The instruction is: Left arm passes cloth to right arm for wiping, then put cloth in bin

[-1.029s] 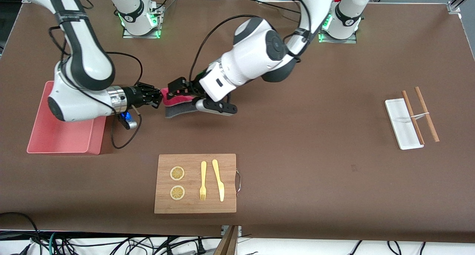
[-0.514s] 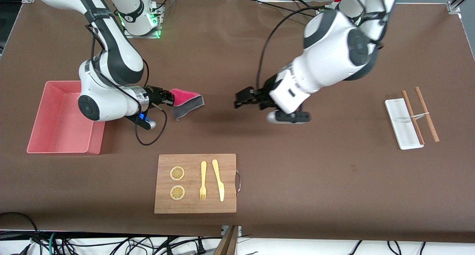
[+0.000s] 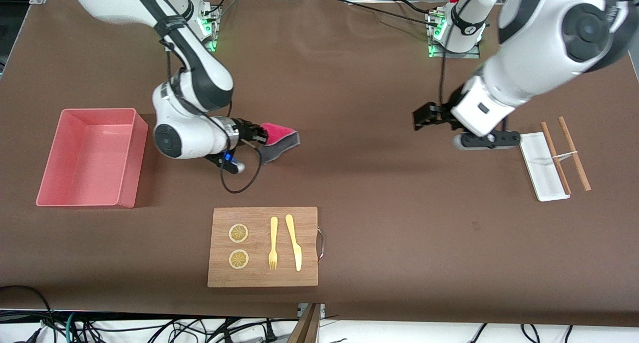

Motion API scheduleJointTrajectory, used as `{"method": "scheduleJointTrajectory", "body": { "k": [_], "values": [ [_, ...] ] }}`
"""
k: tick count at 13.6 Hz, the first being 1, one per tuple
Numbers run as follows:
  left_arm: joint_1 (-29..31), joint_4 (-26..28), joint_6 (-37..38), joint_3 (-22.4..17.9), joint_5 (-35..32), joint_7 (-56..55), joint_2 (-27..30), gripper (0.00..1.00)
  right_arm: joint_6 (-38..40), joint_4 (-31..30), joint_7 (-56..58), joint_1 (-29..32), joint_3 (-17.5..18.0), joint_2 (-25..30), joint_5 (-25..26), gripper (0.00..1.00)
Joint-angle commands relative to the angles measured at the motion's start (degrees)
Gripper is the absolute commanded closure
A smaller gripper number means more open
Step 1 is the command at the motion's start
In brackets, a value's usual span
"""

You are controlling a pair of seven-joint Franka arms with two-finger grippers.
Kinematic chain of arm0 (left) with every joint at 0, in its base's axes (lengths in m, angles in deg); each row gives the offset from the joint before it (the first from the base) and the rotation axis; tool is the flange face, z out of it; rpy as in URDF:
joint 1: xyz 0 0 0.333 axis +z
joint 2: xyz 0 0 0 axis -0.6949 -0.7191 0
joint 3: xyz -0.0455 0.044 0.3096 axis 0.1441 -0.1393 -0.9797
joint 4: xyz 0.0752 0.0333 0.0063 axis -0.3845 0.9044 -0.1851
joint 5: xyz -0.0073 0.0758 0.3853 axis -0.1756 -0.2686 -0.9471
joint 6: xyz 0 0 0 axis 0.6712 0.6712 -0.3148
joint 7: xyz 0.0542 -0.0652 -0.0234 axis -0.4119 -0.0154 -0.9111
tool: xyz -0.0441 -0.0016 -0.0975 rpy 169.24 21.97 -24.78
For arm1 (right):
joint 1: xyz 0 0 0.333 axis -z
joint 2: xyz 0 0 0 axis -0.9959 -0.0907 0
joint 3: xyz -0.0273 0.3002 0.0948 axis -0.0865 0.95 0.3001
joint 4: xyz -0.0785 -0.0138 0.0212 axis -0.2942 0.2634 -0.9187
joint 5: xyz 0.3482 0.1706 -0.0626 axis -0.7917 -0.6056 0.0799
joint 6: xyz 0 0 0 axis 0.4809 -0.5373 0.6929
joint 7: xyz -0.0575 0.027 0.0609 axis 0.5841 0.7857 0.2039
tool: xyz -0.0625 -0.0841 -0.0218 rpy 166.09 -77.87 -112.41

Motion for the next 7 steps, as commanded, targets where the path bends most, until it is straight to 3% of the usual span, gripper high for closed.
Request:
{"method": "scheduleJointTrajectory", "body": {
  "k": [1, 3, 7],
  "values": [
    [7.07, 1.62, 3.19, 0.79, -2.37, 9.49, 1.88, 0.00, -0.61, 1.58, -1.30, -0.38, 0.62, -4.30, 1.82, 1.00],
    [9.72, 1.62, 3.72, 0.79, -4.66, 13.29, 1.97, 0.00, -0.08, 1.06, -1.21, -0.38, -0.08, -5.71, 4.01, 1.00],
    [10.17, 1.71, 4.16, 0.70, -13.17, 13.39, 1.97, 0.00, 4.91, 0.96, 6.14, 0.06, -7.97, -7.21, 8.31, 1.00]
  ]
}}
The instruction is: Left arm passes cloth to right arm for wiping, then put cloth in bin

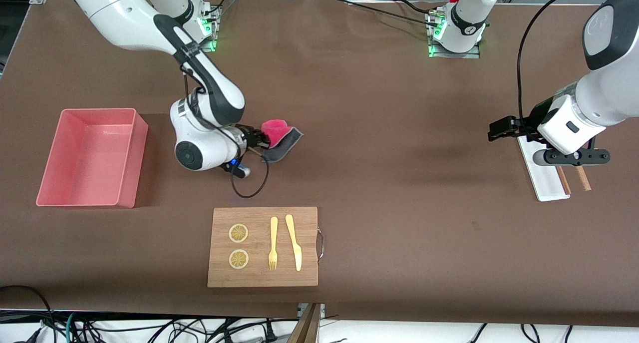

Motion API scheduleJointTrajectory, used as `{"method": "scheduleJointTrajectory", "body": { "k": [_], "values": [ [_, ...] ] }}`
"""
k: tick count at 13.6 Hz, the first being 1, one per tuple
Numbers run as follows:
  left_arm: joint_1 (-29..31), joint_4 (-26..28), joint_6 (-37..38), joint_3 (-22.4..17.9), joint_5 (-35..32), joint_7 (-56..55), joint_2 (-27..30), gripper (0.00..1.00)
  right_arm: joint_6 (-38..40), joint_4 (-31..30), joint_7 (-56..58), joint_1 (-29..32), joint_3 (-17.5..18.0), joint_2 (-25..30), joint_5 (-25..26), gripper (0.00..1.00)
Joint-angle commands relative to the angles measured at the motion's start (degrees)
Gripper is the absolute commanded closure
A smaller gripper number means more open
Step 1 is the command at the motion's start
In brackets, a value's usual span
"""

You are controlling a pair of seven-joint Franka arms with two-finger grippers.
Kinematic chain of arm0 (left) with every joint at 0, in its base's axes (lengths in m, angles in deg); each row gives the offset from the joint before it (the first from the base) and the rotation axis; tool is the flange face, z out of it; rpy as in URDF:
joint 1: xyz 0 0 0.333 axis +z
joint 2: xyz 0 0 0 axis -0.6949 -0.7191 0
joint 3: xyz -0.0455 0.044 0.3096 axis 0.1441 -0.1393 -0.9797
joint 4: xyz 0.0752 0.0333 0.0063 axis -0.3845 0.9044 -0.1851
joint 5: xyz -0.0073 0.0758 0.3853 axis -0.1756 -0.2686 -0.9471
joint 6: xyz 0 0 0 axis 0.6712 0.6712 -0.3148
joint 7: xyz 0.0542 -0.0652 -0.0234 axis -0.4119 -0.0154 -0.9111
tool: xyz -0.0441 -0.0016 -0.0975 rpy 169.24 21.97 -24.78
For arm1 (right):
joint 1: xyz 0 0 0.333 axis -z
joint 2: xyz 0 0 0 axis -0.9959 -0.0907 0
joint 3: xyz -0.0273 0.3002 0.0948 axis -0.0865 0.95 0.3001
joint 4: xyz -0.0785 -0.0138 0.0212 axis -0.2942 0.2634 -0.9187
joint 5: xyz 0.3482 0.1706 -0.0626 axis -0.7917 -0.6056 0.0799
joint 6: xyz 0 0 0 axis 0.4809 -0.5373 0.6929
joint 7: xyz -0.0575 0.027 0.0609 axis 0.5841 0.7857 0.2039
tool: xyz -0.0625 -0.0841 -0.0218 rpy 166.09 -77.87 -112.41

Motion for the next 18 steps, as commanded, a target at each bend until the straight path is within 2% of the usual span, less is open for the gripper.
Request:
{"method": "scheduleJointTrajectory", "body": {
  "k": [1, 3, 4, 6, 9, 10, 12, 15, 18],
  "values": [
    [-0.12, 1.51, 0.19, 0.66, -5.28, 0.78, 1.74, 0.00, 4.67, 1.07, 8.48, 0.73, -5.65, -0.62, 2.21, 1.00],
    [0.23, 1.59, 0.54, 0.66, -5.38, 0.78, 1.74, 0.00, 7.75, 1.85, 17.45, 0.81, -11.27, -0.28, 3.17, 1.00],
    [0.32, 1.51, 0.63, 0.66, -5.38, 0.86, 1.65, 0.00, 8.72, 2.56, 21.06, 0.90, -13.04, -0.19, 6.40, 1.00],
    [0.23, 0.90, 0.63, 0.66, -5.56, 1.21, 1.21, 0.00, 11.18, 4.22, 25.64, 1.43, -15.42, -0.18, 10.28, 1.00],
    [0.32, 0.63, 0.63, 0.49, -5.47, 1.39, 1.12, 0.00, 15.40, 8.79, 32.24, 1.87, -19.02, -0.18, 10.91, 1.00],
    [0.32, 0.28, 0.72, 0.49, -5.38, 1.39, 1.12, 0.00, 15.58, 10.02, 33.30, 1.96, -19.90, -0.18, 12.65, 1.00],
    [0.67, -0.25, 3.95, 0.57, -4.77, 1.83, 1.12, 0.00, 15.85, 11.78, 33.93, 1.87, -19.83, -0.10, 17.48, 1.00],
    [0.84, -0.34, 4.42, 0.58, -4.76, 2.27, 1.64, 0.00, 16.38, 13.28, 32.35, 1.69, -17.55, -0.10, 17.94, 1.00],
    [3.73, 1.32, 0.57, 0.66, -5.30, 7.08, 3.48, 0.00, 14.54, 13.20, 21.75, 1.25, -13.60, -0.71, 17.77, 1.00]
  ]
}}
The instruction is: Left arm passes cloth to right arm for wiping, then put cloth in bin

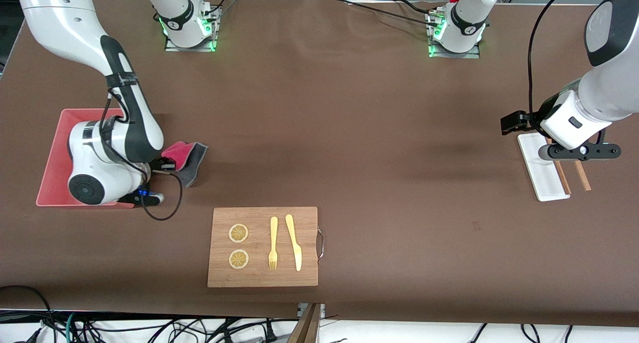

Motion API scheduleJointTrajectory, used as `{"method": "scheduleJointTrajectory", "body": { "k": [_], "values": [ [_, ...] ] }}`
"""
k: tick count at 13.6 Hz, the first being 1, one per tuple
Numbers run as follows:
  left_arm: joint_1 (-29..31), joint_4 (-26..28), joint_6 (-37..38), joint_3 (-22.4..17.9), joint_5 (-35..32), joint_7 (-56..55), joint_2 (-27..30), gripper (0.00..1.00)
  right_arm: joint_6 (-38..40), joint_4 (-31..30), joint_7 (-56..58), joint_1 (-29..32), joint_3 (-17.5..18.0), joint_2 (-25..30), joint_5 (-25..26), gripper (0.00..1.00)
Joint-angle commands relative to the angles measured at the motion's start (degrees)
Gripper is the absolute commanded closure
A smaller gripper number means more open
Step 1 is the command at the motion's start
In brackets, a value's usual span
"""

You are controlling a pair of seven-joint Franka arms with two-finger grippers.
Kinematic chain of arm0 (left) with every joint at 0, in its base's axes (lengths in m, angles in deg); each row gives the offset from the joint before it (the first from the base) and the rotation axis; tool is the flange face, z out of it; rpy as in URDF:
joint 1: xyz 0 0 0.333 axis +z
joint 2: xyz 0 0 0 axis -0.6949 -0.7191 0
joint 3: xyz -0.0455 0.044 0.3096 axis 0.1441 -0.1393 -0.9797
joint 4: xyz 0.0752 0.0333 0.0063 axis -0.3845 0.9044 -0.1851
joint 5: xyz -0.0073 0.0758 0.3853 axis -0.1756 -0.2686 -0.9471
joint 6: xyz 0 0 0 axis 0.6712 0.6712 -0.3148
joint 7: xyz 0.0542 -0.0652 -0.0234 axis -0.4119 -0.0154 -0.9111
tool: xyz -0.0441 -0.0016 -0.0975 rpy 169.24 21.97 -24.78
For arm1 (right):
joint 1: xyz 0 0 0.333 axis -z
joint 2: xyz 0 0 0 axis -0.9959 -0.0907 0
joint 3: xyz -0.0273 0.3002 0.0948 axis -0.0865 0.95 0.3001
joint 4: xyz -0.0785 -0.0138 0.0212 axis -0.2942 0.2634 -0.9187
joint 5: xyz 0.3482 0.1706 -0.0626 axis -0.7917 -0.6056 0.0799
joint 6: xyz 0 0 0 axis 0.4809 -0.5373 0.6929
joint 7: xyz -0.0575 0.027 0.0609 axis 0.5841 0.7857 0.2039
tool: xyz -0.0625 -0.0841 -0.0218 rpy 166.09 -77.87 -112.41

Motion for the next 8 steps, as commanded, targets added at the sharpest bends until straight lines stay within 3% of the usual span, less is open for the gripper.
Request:
{"method": "scheduleJointTrajectory", "body": {
  "k": [1, 4, 8],
  "values": [
    [3.43, 2.74, -2.92, 0.58, -1.52, 5.87, 2.92, 0.00, -1.60, 0.45, -8.90, -0.31, 4.03, -0.59, 1.16, 1.00],
    [3.44, 4.86, -3.89, 0.76, -1.43, 5.70, 4.23, 0.00, -4.41, 0.01, -18.65, -1.01, 8.77, -2.00, 1.16, 1.00],
    [3.36, 11.89, -9.51, 0.93, -1.52, 5.62, 8.80, 0.00, -11.35, 0.10, -31.92, -2.86, 14.93, -4.46, 0.80, 1.00]
  ]
}}
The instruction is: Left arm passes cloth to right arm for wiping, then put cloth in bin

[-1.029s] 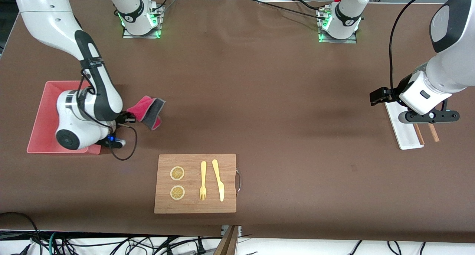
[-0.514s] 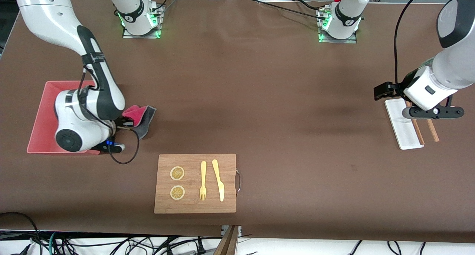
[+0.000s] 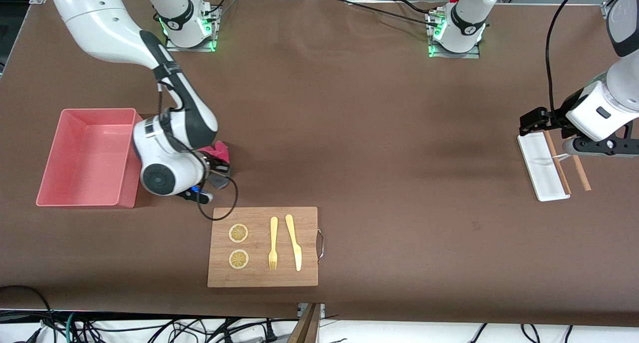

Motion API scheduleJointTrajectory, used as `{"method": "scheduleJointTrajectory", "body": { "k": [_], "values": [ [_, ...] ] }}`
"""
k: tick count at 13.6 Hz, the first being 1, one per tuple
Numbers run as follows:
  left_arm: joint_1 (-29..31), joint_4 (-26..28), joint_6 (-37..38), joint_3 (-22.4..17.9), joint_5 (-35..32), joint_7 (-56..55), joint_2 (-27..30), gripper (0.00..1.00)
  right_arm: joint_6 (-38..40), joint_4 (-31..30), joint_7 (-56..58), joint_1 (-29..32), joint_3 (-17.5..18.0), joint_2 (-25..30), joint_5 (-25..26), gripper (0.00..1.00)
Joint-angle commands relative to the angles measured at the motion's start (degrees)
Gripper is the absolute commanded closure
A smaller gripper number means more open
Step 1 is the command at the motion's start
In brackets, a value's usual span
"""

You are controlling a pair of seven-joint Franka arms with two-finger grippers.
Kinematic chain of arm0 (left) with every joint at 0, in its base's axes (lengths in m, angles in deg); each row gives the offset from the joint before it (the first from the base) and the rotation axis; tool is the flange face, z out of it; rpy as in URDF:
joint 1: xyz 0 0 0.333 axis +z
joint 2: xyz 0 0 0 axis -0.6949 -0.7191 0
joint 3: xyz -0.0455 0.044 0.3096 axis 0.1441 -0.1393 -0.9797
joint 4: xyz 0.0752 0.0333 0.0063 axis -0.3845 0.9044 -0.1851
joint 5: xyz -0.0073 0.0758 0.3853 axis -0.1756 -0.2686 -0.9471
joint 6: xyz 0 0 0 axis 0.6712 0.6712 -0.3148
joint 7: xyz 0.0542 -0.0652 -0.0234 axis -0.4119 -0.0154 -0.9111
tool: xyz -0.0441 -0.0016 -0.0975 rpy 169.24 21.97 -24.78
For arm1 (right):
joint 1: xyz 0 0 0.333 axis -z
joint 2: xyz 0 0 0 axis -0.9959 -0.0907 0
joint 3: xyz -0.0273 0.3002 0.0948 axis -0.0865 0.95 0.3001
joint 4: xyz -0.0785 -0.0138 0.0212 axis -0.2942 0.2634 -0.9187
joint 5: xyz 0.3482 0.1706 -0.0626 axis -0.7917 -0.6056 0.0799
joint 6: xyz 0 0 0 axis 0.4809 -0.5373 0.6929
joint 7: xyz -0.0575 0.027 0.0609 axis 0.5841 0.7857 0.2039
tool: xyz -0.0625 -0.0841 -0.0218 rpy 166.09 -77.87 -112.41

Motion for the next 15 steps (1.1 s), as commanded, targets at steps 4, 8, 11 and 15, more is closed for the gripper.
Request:
{"method": "scheduleJointTrajectory", "body": {
  "k": [4, 8, 11, 15],
  "values": [
    [0.12, 5.22, -2.97, 0.52, -1.51, 1.05, 4.12, 0.00, -6.73, 0.50, -15.53, -1.91, 7.03, -1.80, 0.27, 1.00],
    [0.03, 4.87, -2.97, 0.61, -1.51, 0.96, 3.24, 0.00, -9.73, 0.68, -18.62, -1.48, 8.00, -1.71, -10.08, 1.00],
    [0.12, 4.78, -2.88, 0.52, -1.42, 0.87, 2.71, 0.00, -8.94, 0.07, -16.26, 0.01, 7.57, -1.71, -10.89, 1.00],
    [0.12, 4.69, -2.70, 0.17, -1.42, 1.40, 2.80, 0.00, -3.07, -1.87, -1.09, 1.60, 2.14, -1.89, -10.89, 1.00]
  ]
}}
